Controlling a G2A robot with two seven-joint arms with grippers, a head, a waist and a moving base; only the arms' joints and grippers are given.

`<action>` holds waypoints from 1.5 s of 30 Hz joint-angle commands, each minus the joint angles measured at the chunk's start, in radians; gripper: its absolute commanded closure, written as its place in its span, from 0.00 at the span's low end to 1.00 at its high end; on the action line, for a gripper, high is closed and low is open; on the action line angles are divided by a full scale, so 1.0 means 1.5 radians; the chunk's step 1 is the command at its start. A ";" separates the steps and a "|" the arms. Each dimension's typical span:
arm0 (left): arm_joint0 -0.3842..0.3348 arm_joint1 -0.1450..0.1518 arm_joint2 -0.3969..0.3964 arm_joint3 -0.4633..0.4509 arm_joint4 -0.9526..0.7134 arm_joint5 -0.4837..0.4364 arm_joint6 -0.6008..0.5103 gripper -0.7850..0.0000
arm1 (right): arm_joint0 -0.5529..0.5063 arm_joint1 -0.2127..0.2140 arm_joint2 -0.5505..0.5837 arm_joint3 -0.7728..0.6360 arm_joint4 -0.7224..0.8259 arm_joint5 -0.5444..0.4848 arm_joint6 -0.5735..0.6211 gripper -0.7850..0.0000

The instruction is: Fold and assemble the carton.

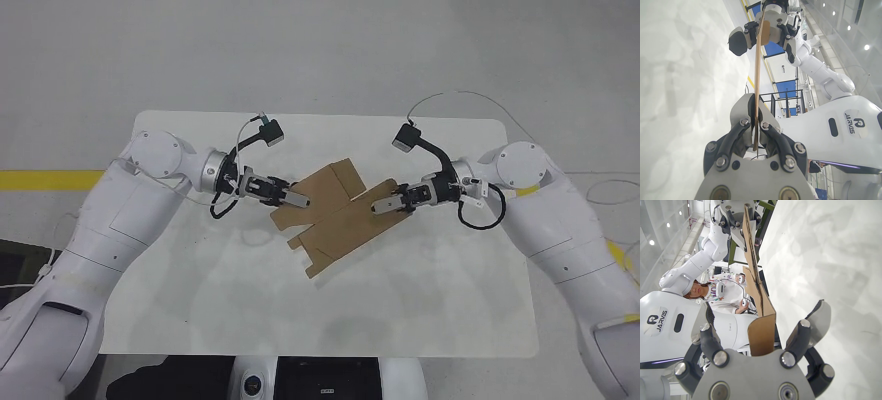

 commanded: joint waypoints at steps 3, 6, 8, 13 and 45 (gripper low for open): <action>-0.002 -0.001 0.003 0.004 -0.002 0.000 0.000 1.00 | 0.003 0.008 -0.012 -0.002 0.005 -0.001 -0.001 0.56; -0.003 0.000 0.004 0.007 -0.004 0.001 -0.001 1.00 | 0.007 0.015 -0.021 -0.003 0.009 -0.002 -0.002 0.65; -0.003 0.000 0.004 0.009 -0.005 0.001 -0.001 1.00 | 0.010 0.018 -0.026 -0.005 0.012 -0.003 -0.003 0.72; -0.003 0.000 0.005 0.009 -0.007 0.002 -0.002 1.00 | 0.017 0.026 -0.042 -0.004 0.020 -0.009 -0.009 0.83; 0.036 -0.007 -0.061 0.040 -0.106 -0.028 0.123 0.00 | 0.012 0.029 -0.026 0.061 0.126 -0.024 -0.051 1.00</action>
